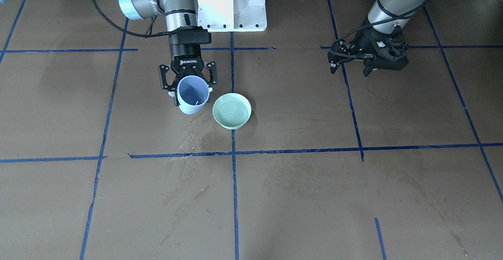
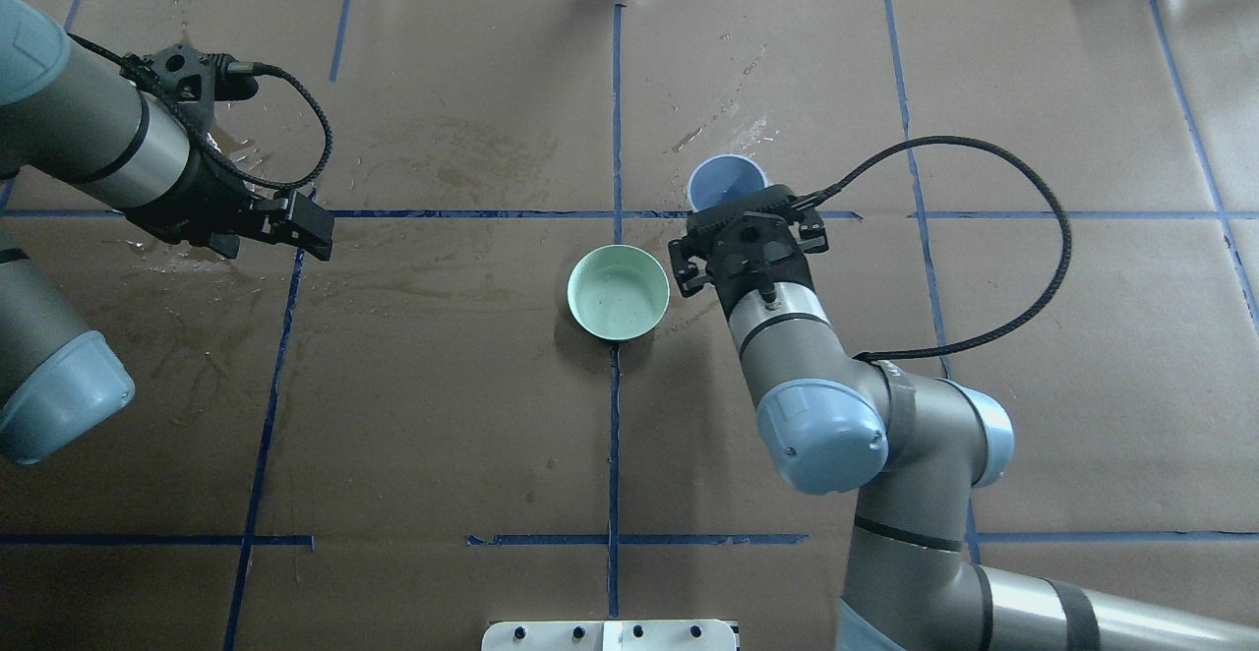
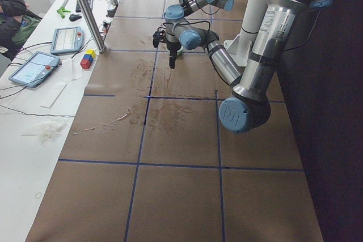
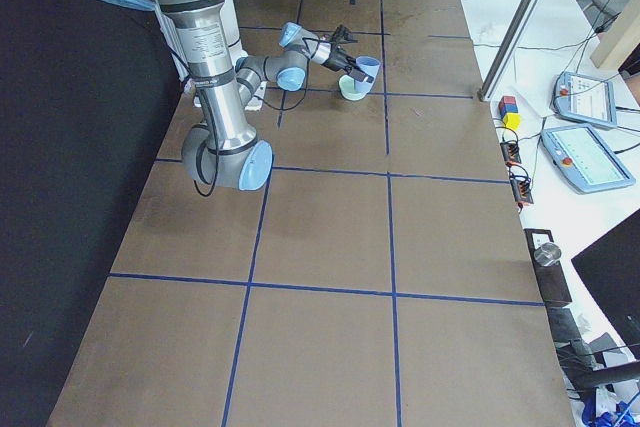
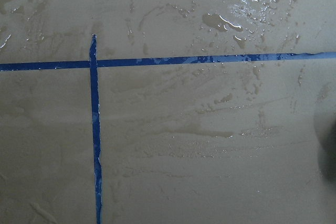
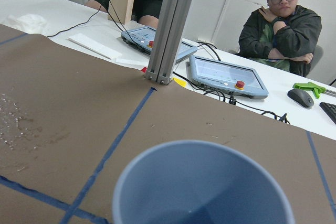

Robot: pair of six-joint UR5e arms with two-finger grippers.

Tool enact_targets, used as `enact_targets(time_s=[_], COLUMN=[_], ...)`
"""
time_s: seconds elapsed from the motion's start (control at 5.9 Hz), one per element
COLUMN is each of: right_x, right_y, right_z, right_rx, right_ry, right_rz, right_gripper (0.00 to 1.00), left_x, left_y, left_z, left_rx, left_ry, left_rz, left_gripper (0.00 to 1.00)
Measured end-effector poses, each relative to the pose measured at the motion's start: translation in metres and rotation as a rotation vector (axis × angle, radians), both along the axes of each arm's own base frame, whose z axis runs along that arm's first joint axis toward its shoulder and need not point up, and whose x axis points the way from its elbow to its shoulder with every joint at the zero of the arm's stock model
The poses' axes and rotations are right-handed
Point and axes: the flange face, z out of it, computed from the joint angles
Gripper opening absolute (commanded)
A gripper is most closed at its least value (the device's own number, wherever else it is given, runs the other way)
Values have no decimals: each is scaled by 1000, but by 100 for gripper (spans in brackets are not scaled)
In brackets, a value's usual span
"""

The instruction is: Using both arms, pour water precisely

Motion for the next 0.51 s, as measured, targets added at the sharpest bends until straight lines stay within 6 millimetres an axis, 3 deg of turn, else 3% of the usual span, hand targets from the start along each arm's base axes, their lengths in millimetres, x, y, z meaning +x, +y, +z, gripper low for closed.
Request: enact_targets(time_s=[0.17, 0.51], right_x=[28, 96], right_y=[-3, -19], right_z=[28, 103], right_rx=[-12, -60], right_ry=[-17, -62], right_rz=[27, 67], right_gripper=[0, 0], left_x=[0, 0], left_y=[0, 0], left_z=[0, 1], left_rx=[1, 0], left_ry=[0, -1], left_rz=[0, 1], left_gripper=[100, 100])
